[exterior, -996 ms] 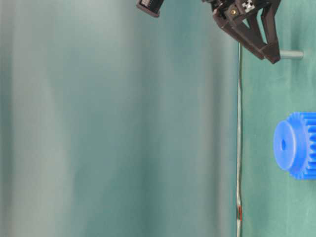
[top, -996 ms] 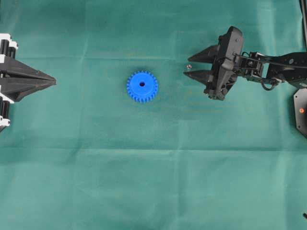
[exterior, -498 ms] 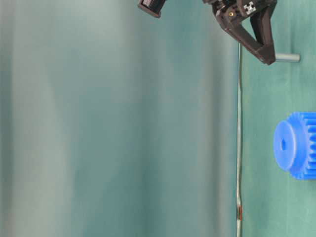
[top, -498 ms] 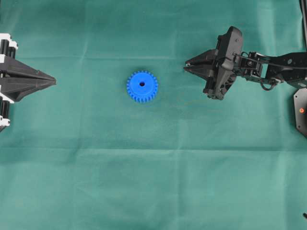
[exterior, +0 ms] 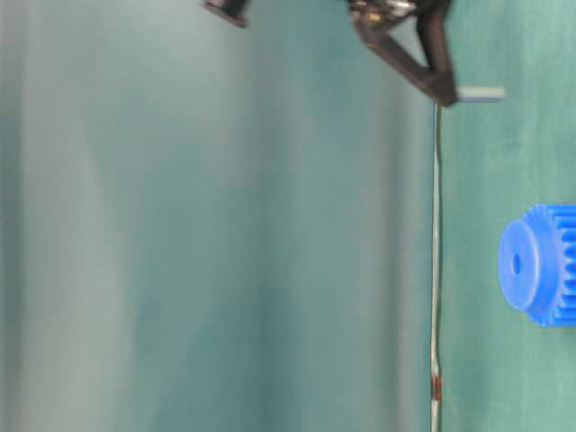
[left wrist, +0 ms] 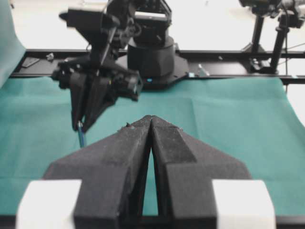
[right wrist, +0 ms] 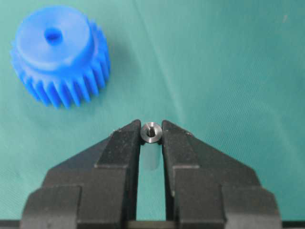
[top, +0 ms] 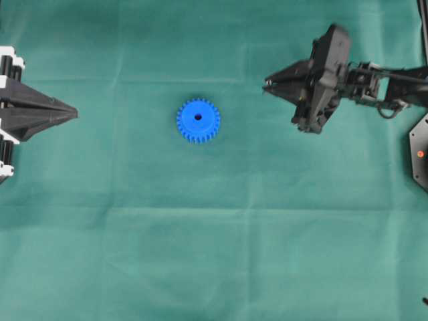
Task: Insert the shaft placed at a random location into the center hole of the medium gear at another random location.
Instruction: 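Lower the right gripper around the shaft, close, and lift it, then carry the held shaft left with the right gripper over the gear's hole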
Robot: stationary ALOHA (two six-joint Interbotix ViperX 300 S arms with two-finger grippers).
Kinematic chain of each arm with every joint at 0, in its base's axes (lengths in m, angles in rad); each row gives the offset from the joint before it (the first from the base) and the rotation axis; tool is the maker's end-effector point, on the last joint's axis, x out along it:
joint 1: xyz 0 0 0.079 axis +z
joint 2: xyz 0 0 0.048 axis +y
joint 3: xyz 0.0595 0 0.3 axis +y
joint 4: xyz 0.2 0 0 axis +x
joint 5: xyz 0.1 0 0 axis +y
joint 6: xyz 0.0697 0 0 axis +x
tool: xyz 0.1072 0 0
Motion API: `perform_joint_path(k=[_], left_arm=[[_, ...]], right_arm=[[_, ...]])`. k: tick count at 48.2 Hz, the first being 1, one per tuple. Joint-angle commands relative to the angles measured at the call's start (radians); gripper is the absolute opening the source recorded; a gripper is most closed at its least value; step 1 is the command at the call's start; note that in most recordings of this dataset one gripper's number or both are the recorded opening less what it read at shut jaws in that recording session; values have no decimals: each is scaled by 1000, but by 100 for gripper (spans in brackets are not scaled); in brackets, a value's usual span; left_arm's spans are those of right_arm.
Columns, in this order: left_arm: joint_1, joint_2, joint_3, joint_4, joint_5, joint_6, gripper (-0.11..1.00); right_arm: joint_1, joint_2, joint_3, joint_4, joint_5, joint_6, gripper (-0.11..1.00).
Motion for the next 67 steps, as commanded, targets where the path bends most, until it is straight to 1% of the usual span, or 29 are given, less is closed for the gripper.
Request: perform_joint_path(k=[1,9,16,39,49,67], left_arm=[[0,5,-21,3,-5,-2,0],[-2,2,-21,3,-5,-2,0],[-2,2,-21,3,-5,-2,0],[-2,2,-21,3,-5,-6,0],[0,3,-21,3,-5,-8,0],[0,2,-23,3,-5,-9,0]], right_arm=[[-5,-81,-28,0,57,6,14],[-5,-169,-46,3,130,11,14],[-5,-212,-61,2,186,11,14],[3,-202,-66,5,176,12,14],[34,-138,-110,17,169,12,14],[98,37,-288,17,172,12,14]])
